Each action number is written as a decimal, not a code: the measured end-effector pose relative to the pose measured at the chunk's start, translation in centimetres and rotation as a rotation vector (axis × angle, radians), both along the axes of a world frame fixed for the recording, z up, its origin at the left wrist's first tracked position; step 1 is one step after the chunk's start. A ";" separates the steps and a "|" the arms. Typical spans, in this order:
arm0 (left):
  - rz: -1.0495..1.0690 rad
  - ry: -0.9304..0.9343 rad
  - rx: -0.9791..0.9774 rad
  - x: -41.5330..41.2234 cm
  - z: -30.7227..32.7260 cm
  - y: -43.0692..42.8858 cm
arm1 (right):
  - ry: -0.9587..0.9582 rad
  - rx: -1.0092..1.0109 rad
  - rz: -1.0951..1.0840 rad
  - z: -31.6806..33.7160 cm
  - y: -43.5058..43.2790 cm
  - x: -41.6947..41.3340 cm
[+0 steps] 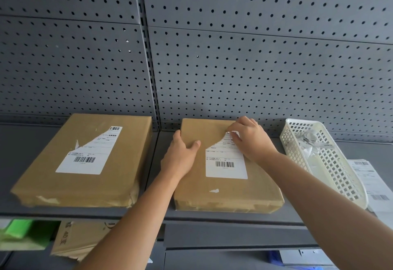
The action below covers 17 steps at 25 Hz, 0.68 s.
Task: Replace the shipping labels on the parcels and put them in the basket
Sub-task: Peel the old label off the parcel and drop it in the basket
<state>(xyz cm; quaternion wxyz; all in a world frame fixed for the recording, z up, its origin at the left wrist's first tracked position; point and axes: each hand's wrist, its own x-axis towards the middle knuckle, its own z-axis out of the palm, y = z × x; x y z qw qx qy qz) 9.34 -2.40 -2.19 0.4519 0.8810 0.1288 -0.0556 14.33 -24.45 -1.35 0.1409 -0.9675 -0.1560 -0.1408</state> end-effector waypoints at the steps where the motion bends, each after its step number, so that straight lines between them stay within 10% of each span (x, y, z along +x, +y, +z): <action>1: 0.000 -0.001 0.001 0.0 0.0 0.0 | -0.009 -0.014 -0.003 0.0 0.1 0.0; 17: 0.016 0.005 -0.008 -0.1 0.3 -0.1 | 0.101 -0.192 -0.016 1.1 0.8 -1.1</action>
